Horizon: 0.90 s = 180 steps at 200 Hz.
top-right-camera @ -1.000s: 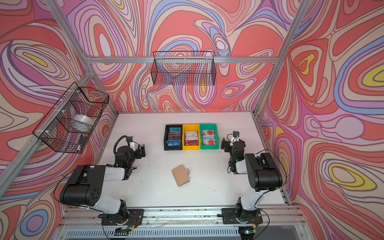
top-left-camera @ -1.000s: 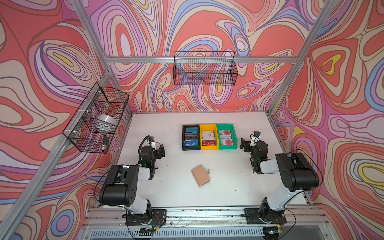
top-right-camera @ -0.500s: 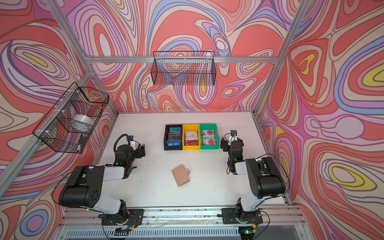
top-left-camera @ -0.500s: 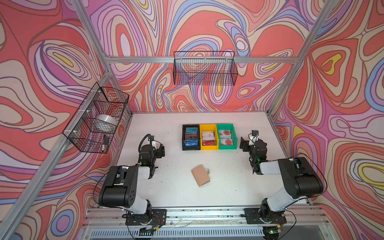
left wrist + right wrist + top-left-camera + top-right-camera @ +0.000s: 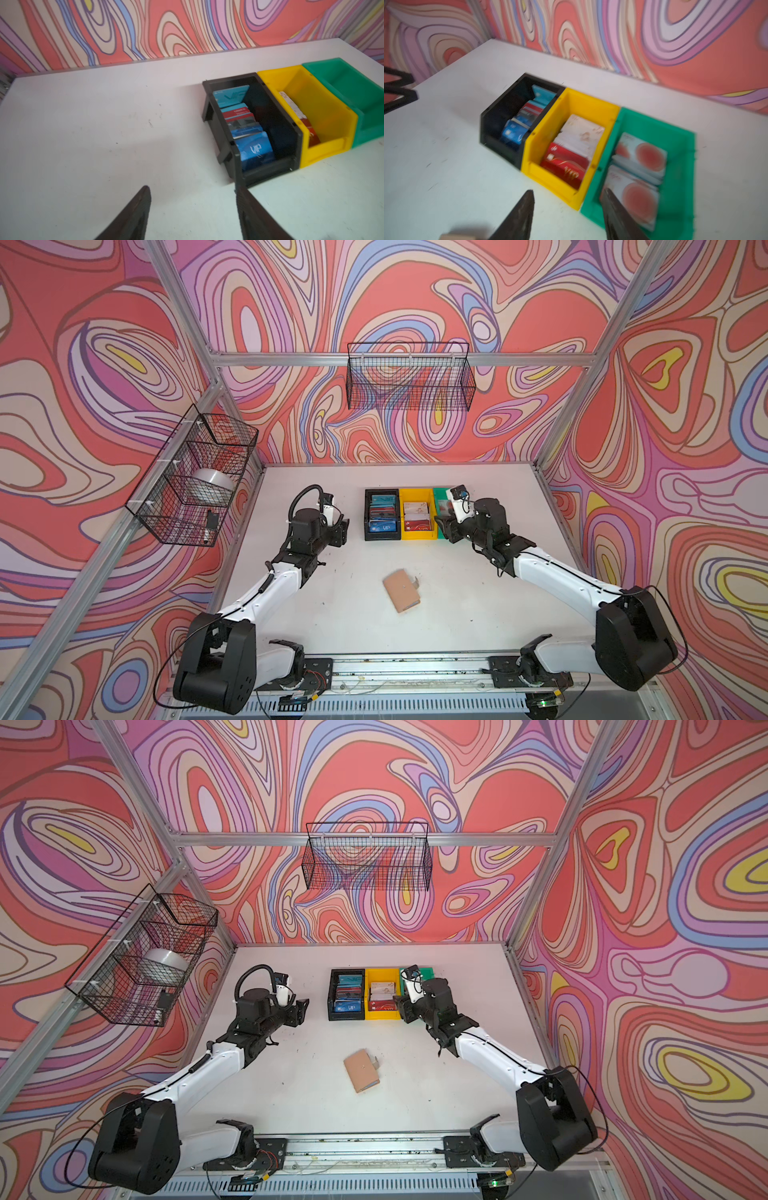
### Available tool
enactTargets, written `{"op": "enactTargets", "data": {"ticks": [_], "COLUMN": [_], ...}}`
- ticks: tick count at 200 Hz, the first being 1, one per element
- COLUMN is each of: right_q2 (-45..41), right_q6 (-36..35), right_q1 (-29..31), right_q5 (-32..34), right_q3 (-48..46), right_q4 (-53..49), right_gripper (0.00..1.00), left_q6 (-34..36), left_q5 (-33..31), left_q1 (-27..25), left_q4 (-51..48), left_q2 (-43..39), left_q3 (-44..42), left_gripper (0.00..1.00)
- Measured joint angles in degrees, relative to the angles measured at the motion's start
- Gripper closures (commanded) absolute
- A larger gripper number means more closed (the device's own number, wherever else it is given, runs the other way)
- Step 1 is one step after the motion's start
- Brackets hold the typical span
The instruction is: Take the credit cards out of the card holder
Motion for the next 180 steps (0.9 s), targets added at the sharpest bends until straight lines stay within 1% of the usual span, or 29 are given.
{"op": "enactTargets", "data": {"ticks": [12,23,38,55,72,83,98,120,143,180], "right_q2": [-0.5,-1.1,-1.9,-2.5,-2.6,-2.6,-2.3,-1.6,-0.2,3.5], "right_q6": [1.9,3.6,6.3,8.4,10.0,10.7,11.3,12.2,13.9,16.4], "right_q1": [2.1,3.8,5.0,5.4,5.7,6.0,6.5,7.3,7.8,8.2], "right_q5": [-3.5,-6.6,-11.1,-15.3,-19.2,-21.2,-23.8,-26.5,-29.1,-31.7], "right_q3": [-0.9,-1.9,-3.2,-4.5,-5.6,-6.0,-6.0,-6.6,-8.3,-10.6], "right_q4": [-2.4,-3.9,-5.1,-5.0,-5.0,-5.2,-5.9,-5.9,-5.4,-5.7], "right_gripper": [0.56,0.58,0.60,0.60,0.61,0.61,0.61,0.61,0.61,0.61], "left_q6": [-3.0,-6.5,-11.6,-17.2,-21.5,-24.0,-26.6,-29.4,-31.7,-34.2], "left_q5": [2.0,3.5,4.8,4.6,2.0,-0.6,-3.8,-8.0,-9.9,-9.8], "left_q1": [-0.7,-1.6,-4.0,-9.3,-15.6,-20.3,-25.6,-31.3,-34.2,-35.2], "left_q4": [-2.4,-2.4,-0.7,2.1,3.7,4.0,3.8,4.4,5.1,7.6], "left_q2": [-1.9,-4.1,-7.9,-11.7,-12.6,-12.3,-11.2,-8.7,-5.2,0.6], "left_q3": [-0.1,-1.2,-4.6,-11.0,-16.4,-19.1,-20.4,-20.4,-20.1,-19.0], "left_gripper": [0.52,0.59,0.62,0.68,0.74,0.76,0.77,0.77,0.78,0.78]}}
